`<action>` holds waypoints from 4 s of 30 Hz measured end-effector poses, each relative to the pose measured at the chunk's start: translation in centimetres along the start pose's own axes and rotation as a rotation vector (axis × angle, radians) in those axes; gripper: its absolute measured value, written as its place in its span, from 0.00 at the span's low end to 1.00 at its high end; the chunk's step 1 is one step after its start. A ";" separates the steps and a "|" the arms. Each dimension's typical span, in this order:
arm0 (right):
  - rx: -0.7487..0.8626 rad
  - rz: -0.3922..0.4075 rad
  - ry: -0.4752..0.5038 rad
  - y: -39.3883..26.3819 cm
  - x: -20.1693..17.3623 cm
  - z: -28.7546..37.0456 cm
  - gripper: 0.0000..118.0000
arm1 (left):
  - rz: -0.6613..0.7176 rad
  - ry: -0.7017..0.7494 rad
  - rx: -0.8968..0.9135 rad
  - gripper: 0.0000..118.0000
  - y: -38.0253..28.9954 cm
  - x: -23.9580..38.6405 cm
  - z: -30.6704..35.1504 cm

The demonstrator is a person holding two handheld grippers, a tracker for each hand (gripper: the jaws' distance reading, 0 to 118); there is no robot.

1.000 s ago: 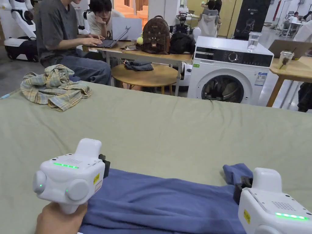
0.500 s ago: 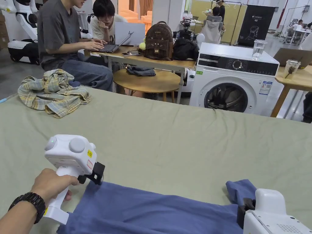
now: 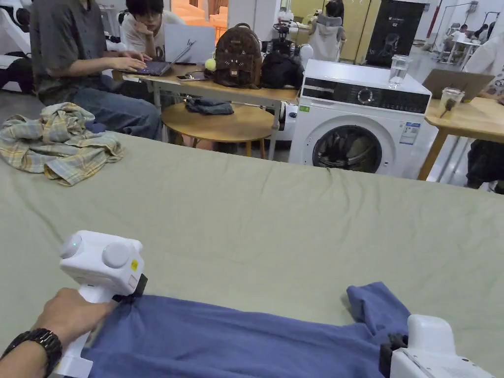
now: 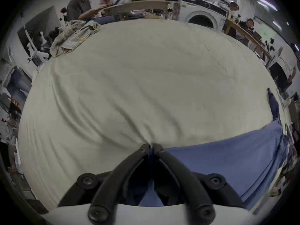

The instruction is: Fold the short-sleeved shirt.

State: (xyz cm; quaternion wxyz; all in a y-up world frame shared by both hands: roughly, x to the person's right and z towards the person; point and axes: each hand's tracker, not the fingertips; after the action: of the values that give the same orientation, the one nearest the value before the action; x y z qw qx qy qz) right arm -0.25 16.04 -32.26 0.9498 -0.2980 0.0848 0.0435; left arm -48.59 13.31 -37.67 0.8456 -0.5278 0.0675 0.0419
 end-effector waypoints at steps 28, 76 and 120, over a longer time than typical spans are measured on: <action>-0.488 -0.006 0.036 7.1 10.6 -19.3 0.10 | 0.032 -0.076 0.184 0.00 -4.1 -0.8 5.0; -0.482 0.123 -0.076 -9.0 10.5 4.9 0.00 | 0.060 -0.172 0.091 0.00 -20.8 -2.2 10.5; 0.476 -0.028 0.020 0.3 -8.1 10.6 0.00 | 0.010 -0.052 0.822 0.00 -18.1 7.4 18.6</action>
State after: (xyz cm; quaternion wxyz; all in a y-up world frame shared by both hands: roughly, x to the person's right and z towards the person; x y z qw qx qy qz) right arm -6.85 22.05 -22.33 0.9929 -0.0672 0.0981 0.0061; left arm -37.42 22.05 -14.77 0.9873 -0.1443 0.0597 0.0291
